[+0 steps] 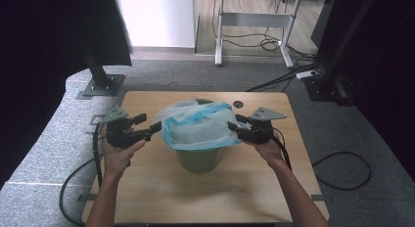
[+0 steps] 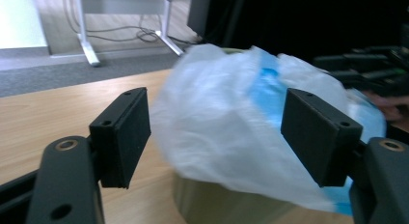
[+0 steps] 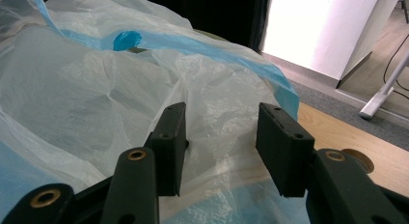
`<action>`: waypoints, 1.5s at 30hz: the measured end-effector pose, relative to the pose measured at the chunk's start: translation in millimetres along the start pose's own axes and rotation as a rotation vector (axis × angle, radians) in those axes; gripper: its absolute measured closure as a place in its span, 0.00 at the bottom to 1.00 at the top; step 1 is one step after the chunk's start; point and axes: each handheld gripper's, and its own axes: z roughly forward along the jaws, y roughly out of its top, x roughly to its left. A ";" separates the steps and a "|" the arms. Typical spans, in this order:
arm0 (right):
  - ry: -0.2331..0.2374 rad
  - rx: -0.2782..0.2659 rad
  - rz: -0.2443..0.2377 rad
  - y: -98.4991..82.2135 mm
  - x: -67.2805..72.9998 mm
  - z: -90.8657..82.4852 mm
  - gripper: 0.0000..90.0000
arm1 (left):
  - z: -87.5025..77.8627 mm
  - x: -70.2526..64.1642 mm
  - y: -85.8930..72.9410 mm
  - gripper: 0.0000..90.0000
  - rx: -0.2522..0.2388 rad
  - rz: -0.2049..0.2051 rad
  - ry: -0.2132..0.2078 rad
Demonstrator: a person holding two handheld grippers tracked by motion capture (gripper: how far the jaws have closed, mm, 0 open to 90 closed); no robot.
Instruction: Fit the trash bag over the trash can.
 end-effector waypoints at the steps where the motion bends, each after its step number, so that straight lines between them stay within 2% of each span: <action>1: -0.001 0.001 0.001 0.0 0.2 -0.3 0.59 | 1.9 -4.3 1.6 0.27 0.008 0.005 -0.005; 6: -0.005 0.002 0.001 0.1 0.8 -0.8 0.59 | 14.7 -18.9 9.4 0.20 0.048 0.019 -0.026; 9: -0.005 0.002 0.002 0.1 0.8 -0.8 0.59 | 24.6 -22.9 13.2 0.16 0.089 0.030 -0.010; 11: -0.005 0.001 0.001 0.0 0.6 -0.8 0.59 | 33.6 -24.0 15.2 0.17 0.120 0.036 0.025; 14: -0.007 0.001 0.003 0.0 0.7 -2.0 0.60 | 40.5 -20.5 15.4 0.26 0.139 0.024 0.061; 16: -0.009 -0.001 0.001 -0.3 0.9 -4.0 0.60 | 43.2 -16.9 14.7 0.36 0.143 0.004 0.078; 18: -0.007 -0.009 0.007 -1.6 0.9 -7.3 0.60 | 44.6 -14.7 13.4 0.49 0.141 0.001 0.096; 23: -0.014 -0.017 0.011 -4.1 1.7 -15.9 0.59 | 43.7 -8.2 10.7 0.74 0.113 -0.013 0.103; 26: -0.008 -0.029 0.012 -6.2 3.6 -23.1 0.57 | 42.2 -4.4 10.3 0.83 0.097 -0.025 0.100; 29: 0.010 -0.045 0.019 -6.6 6.5 -30.8 0.55 | 41.8 -0.9 9.4 0.87 0.081 -0.038 0.093; 35: 0.091 -0.076 0.037 -14.0 17.5 -47.5 0.46 | 42.0 3.7 7.8 0.90 0.083 -0.056 0.077; 37: 0.090 -0.072 0.052 -17.8 20.8 -51.2 0.44 | 42.9 4.4 7.1 0.90 0.087 -0.058 0.078; 41: 0.080 -0.022 0.057 -23.2 28.0 -46.8 0.39 | 44.4 4.4 6.3 0.91 0.093 -0.061 0.075; 45: 0.112 0.000 0.075 -31.4 31.9 -37.4 0.37 | 43.0 5.1 5.4 0.90 0.084 -0.075 0.069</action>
